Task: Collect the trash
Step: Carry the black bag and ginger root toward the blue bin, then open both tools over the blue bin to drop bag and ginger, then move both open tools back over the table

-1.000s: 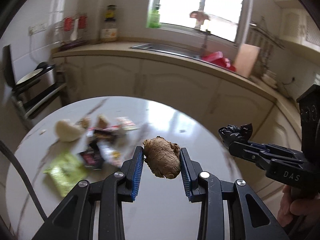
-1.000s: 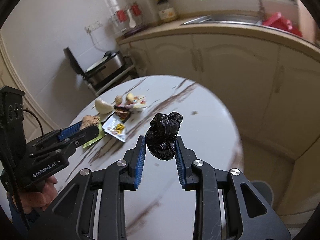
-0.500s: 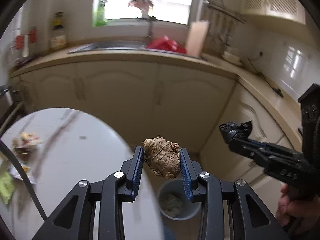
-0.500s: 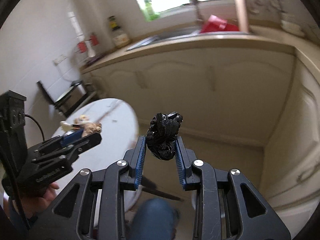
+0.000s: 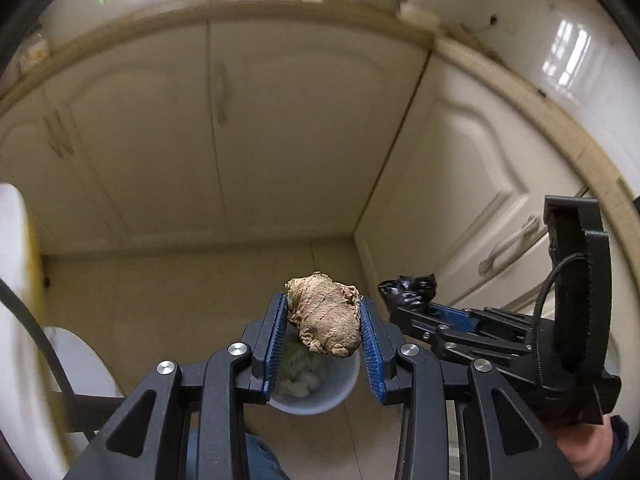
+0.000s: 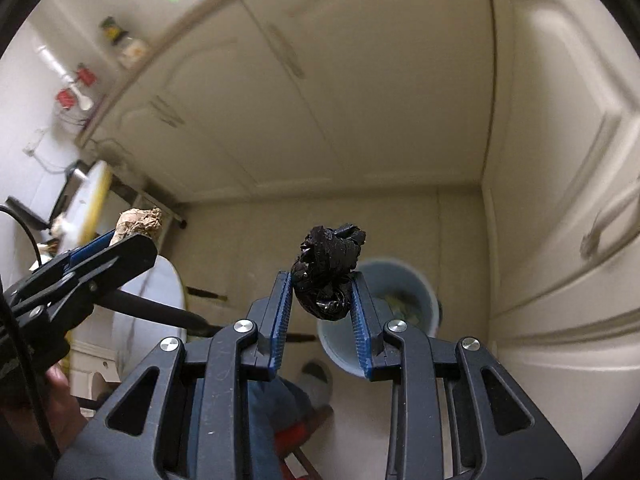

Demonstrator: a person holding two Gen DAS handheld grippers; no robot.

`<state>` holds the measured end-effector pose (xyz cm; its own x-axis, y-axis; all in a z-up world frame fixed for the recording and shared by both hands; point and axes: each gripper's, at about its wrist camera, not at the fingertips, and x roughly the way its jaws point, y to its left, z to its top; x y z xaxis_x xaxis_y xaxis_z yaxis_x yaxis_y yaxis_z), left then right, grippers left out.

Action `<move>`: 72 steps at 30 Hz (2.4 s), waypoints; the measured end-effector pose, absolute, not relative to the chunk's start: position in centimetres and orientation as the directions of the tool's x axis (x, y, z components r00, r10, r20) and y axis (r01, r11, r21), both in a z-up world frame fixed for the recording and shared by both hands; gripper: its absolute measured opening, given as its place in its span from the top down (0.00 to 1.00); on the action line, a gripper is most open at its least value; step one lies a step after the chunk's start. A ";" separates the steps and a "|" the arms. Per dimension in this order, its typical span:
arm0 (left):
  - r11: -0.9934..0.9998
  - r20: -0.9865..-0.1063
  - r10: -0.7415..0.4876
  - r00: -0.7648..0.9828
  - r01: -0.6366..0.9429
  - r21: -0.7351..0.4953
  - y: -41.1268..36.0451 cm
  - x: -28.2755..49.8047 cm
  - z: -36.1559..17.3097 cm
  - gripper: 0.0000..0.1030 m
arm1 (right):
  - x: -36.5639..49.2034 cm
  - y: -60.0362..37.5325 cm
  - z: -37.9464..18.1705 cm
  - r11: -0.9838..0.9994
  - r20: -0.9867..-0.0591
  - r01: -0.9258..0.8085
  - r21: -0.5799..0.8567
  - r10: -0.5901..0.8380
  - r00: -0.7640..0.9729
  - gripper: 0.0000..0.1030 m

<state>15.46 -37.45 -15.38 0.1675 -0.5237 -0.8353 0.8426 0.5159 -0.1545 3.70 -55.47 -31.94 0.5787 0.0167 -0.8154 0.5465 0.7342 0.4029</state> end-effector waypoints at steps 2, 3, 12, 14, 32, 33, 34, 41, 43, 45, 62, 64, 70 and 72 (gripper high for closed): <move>0.522 -0.859 -0.491 0.143 0.838 -0.159 -38.9 16.2 -17.4 0.69 | 3.9 -56.3 -34.1 0.717 -0.830 0.562 0.413 0.041 0.556 0.74; 0.528 -0.871 -0.474 0.133 0.834 -0.161 -39.5 16.6 -18.5 0.69 | 4.0 -56.5 -35.0 0.709 -0.836 0.569 0.417 0.053 0.547 0.74; 0.596 -0.929 -0.365 0.054 0.781 -0.189 -43.3 21.0 -25.6 0.69 | 5.9 -57.3 -42.0 0.664 -0.867 0.601 0.445 0.152 0.475 0.74; 0.603 -0.935 -0.353 0.033 0.772 -0.201 -43.8 21.9 -26.4 0.68 | 6.3 -57.2 -43.0 0.661 -0.872 0.604 0.445 0.165 0.461 0.74; 0.661 -0.916 -0.351 0.194 0.744 -0.095 -44.3 21.4 -25.0 0.22 | 3.9 -58.8 -44.1 0.575 -0.883 0.697 0.428 0.101 0.458 0.00; 0.660 -0.910 -0.356 0.212 0.746 -0.084 -44.2 21.2 -24.4 0.21 | 3.7 -58.8 -43.7 0.573 -0.882 0.700 0.428 0.093 0.463 0.00; 0.661 -0.903 -0.361 0.232 0.747 -0.072 -44.0 20.8 -23.8 0.20 | 3.6 -58.8 -43.3 0.572 -0.880 0.700 0.427 0.085 0.467 0.00; 0.637 -0.831 -0.458 0.316 0.768 -0.059 -39.9 17.1 -18.0 0.20 | 2.3 -58.1 -38.2 0.561 -0.843 0.696 0.448 0.006 0.537 0.00; 0.630 -0.799 -0.492 0.345 0.775 -0.054 -37.5 16.0 -15.6 0.20 | 1.8 -57.6 -35.9 0.568 -0.824 0.687 0.453 -0.025 0.565 0.00; 0.629 -0.765 -0.521 0.378 0.776 -0.045 -35.0 15.0 -13.8 0.18 | 1.8 -57.1 -33.9 0.578 -0.809 0.678 0.453 -0.052 0.585 0.00; 0.790 -0.515 -0.545 0.661 0.610 -0.052 -12.7 9.4 -3.1 0.01 | 6.7 -43.9 -14.5 0.807 -0.588 0.403 0.431 -0.087 0.804 0.00; 0.813 -0.512 -0.526 0.679 0.578 -0.069 -9.4 8.8 -2.7 0.01 | 7.9 -41.0 -12.7 0.838 -0.560 0.347 0.421 -0.060 0.826 0.00; 0.885 -0.499 -0.440 0.747 0.456 -0.098 0.1 8.4 -1.3 0.01 | 11.5 -33.5 -10.4 0.895 -0.521 0.206 0.396 0.034 0.853 0.00; 0.907 -0.493 -0.403 0.771 0.409 -0.101 3.6 7.8 -0.9 0.01 | 12.6 -31.4 -10.0 0.905 -0.509 0.166 0.391 0.063 0.858 0.00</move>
<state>7.80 3.57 -0.91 0.7713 -0.4027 -0.4929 0.4089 0.9070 -0.1012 12.57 -31.40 -9.98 0.8583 0.0628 -0.5093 0.1659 0.9052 0.3913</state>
